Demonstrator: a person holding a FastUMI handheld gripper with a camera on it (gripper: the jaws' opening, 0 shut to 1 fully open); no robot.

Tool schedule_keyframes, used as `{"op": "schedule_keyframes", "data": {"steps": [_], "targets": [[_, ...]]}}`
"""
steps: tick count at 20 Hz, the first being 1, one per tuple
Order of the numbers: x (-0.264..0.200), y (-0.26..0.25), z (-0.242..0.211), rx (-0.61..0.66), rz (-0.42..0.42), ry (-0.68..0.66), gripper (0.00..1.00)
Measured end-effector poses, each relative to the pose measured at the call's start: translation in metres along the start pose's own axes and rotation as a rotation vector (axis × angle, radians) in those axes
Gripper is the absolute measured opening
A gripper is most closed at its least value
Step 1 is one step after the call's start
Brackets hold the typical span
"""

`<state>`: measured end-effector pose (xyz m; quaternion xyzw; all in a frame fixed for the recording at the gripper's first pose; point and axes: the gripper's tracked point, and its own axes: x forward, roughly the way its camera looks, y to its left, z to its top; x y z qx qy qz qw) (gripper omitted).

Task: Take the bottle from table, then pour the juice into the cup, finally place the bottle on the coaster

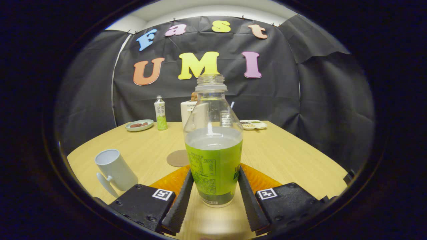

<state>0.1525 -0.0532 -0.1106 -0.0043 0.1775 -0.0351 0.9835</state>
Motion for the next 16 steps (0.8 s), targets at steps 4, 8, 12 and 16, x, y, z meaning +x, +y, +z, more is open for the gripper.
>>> {"op": "schedule_keyframes", "data": {"steps": [4,8,12,16], "targets": [[-0.01,0.011,0.014,-0.141,0.001,-0.005,0.77],[-0.018,0.023,0.029,-0.29,-0.008,-0.014,0.76],[-0.023,0.024,0.044,-0.476,-0.073,-0.043,0.76],[-0.023,0.029,0.055,-0.648,-0.133,-0.063,0.76]]}}
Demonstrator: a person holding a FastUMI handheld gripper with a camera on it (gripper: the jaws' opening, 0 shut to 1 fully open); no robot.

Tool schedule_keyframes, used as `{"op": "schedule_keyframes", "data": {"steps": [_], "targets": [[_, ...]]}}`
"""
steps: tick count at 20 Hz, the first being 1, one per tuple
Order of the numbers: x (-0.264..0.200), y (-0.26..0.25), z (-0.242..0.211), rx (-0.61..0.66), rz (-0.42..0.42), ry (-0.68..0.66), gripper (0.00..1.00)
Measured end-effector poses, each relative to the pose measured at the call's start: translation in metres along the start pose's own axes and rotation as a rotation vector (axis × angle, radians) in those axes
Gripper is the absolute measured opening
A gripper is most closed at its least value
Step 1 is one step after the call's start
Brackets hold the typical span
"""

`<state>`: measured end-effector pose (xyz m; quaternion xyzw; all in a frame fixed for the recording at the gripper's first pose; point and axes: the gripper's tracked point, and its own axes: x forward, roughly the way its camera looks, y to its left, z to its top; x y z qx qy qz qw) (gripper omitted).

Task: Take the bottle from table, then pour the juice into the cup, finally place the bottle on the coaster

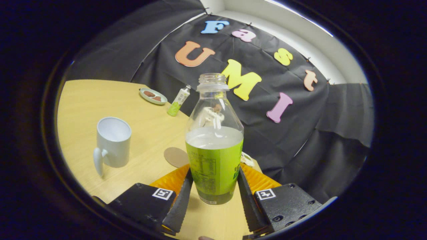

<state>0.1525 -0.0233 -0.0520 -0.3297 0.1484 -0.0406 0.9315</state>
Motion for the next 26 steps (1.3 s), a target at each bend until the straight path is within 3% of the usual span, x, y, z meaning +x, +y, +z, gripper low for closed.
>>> {"op": "schedule_keyframes", "data": {"steps": [12,26], "targets": [[0.007,0.008,0.035,-0.482,-0.168,-0.108,0.76],[0.02,0.003,0.045,-0.779,-0.276,-0.134,0.76]]}}
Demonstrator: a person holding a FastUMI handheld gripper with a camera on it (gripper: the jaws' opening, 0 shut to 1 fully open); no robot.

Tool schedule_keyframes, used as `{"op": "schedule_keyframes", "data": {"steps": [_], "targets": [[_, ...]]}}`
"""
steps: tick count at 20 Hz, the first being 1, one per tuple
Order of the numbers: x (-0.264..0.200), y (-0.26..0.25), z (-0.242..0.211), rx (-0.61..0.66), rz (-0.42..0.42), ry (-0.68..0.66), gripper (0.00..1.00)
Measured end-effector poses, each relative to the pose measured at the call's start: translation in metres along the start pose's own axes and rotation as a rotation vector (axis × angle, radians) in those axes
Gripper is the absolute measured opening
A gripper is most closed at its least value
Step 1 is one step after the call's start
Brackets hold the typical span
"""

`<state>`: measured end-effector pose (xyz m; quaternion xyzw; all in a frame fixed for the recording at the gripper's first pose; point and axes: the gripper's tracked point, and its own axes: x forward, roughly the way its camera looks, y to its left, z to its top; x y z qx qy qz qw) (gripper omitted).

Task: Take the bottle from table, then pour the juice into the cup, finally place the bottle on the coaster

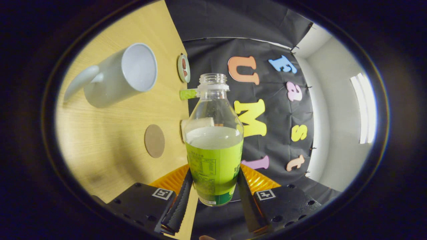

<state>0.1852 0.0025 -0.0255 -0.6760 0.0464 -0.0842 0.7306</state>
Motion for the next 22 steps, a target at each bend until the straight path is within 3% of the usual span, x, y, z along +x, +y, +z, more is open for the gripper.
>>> {"op": "schedule_keyframes", "data": {"steps": [11,22], "targets": [[0.001,-0.011,0.013,-0.168,-0.05,-0.038,0.76],[-0.003,-0.018,0.02,-0.246,-0.073,-0.061,0.76]]}}
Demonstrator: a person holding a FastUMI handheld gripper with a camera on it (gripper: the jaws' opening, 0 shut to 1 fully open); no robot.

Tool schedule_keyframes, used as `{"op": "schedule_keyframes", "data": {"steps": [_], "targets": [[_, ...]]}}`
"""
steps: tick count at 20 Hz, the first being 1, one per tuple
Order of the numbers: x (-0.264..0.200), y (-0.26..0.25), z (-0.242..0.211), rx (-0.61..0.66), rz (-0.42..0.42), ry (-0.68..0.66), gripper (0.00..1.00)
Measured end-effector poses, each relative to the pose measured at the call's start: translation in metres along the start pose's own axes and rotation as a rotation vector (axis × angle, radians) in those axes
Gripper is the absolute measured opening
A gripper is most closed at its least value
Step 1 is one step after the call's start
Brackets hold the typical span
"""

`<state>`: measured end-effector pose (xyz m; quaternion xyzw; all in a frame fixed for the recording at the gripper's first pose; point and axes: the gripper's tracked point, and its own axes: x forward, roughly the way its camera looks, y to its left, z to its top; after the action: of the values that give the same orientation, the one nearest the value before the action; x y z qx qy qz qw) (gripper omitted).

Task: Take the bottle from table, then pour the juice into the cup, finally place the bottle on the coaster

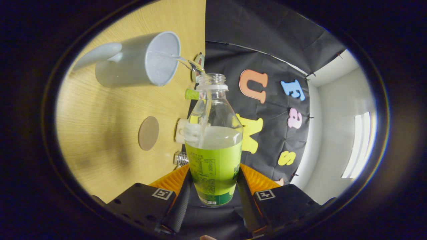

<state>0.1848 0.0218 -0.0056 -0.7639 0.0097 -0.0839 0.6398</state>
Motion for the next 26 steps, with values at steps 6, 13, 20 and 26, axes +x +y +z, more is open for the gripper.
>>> {"op": "schedule_keyframes", "data": {"steps": [6,13,20,26], "targets": [[-0.001,-0.005,0.002,-0.008,-0.003,-0.008,0.75],[0.001,-0.014,0.002,-0.026,-0.018,-0.014,0.75],[-0.001,-0.025,0.0,-0.044,-0.031,-0.014,0.75],[0.001,-0.032,-0.004,-0.064,-0.042,-0.011,0.75]]}}
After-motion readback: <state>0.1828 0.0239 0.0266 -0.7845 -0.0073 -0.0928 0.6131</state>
